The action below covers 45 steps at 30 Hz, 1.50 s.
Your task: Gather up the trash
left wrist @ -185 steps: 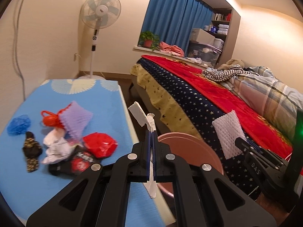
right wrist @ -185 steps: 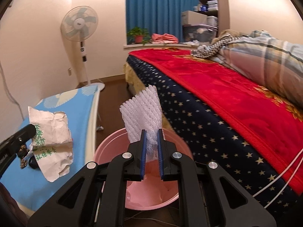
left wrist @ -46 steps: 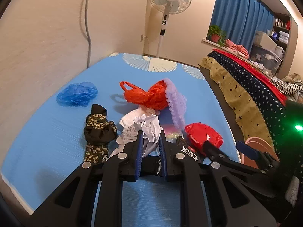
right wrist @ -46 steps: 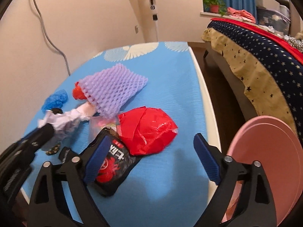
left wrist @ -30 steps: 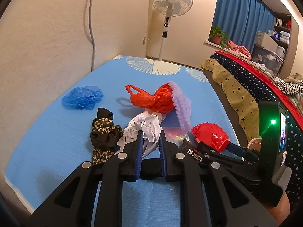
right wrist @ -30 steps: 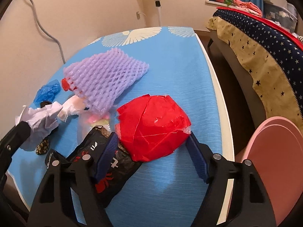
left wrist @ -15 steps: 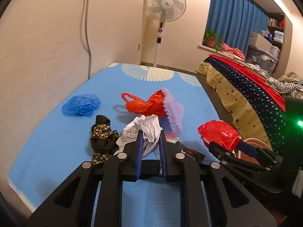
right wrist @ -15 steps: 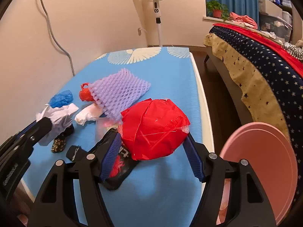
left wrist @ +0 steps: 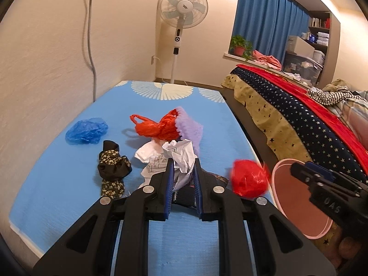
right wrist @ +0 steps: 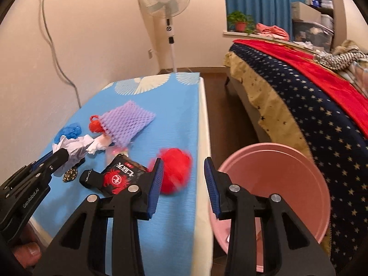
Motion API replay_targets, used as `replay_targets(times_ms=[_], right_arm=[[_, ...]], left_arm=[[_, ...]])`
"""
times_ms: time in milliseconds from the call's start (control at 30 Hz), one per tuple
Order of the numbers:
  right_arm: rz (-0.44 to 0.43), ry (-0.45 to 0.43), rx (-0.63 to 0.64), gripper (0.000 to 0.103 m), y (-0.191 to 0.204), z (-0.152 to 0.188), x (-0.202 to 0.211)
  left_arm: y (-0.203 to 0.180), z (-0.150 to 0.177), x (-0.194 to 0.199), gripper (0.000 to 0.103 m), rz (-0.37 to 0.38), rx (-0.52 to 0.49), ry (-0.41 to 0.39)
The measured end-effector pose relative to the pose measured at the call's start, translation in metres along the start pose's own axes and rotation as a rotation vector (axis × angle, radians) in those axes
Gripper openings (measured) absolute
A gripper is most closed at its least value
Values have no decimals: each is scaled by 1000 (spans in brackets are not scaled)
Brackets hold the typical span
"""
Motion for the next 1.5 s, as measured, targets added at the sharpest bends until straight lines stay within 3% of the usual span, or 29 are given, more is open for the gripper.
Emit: replay_targets(times_ms=[433,567,867,1200,1500], right_arm=[[-80,57,-42,40,-12,34,-13],[-101,59,-65,49,-8,32,-21],[-92,120,-114,49,-2,32,-61],[-119,172,-124,38,5,36,-86],[-126,109,-112,20,3,25,-66]], left_arm=[[-5,6,5,16,7,-11,10],[2,6,1,16,3,28,21],[1,3,-4,16,9,18,13],[5,4,-14,16,4,34,26],[1,2,-13,16,9,25,17]])
Point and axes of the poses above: each gripper's, at about its wrist camera, not at the fingertips, and x roughly against the way its jaws point, y to its left, z to its underside, the point moved 4 cm from there along -x, roughly the way its jaws point, and after that the axes turned 5 degrees about z, right-handed, at the moved point
